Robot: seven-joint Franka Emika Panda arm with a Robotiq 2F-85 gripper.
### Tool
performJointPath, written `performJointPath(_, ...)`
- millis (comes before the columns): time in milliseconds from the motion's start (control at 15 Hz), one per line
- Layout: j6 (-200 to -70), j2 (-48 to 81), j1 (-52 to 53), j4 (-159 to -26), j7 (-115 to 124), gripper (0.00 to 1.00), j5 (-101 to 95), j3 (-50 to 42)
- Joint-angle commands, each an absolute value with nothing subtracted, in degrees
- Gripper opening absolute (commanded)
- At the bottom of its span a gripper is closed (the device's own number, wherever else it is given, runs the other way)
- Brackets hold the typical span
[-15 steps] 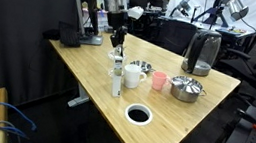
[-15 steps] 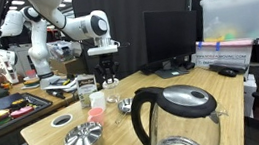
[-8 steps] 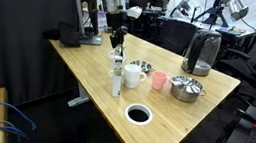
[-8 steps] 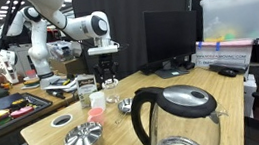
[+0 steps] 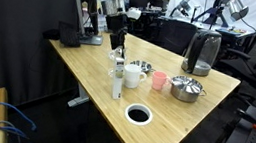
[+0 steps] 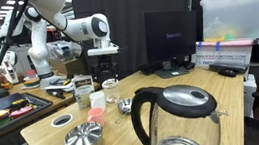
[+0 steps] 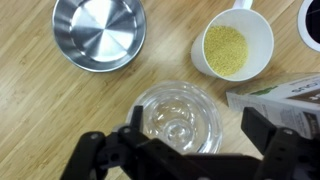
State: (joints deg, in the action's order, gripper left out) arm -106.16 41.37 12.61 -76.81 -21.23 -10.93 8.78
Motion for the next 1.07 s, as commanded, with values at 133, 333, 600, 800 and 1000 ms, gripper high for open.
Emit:
performJointPath(133,-104.9,41.3,12.2,-74.8,-22.0,1.0,-10.9,9.0)
performJointPath(333,-107.8,38.9,11.4,-75.5,-21.9,1.0,-10.0,9.4)
performJointPath(600,-106.8,37.9,11.9,-73.6,-21.3,1.0,-10.1,8.9)
performJointPath(800,-106.7,36.1,11.7,-74.3,-21.3,1.0,-9.5,8.9)
performJointPath(1000,-106.7,36.4,11.7,-74.7,-21.3,1.0,-9.5,9.0)
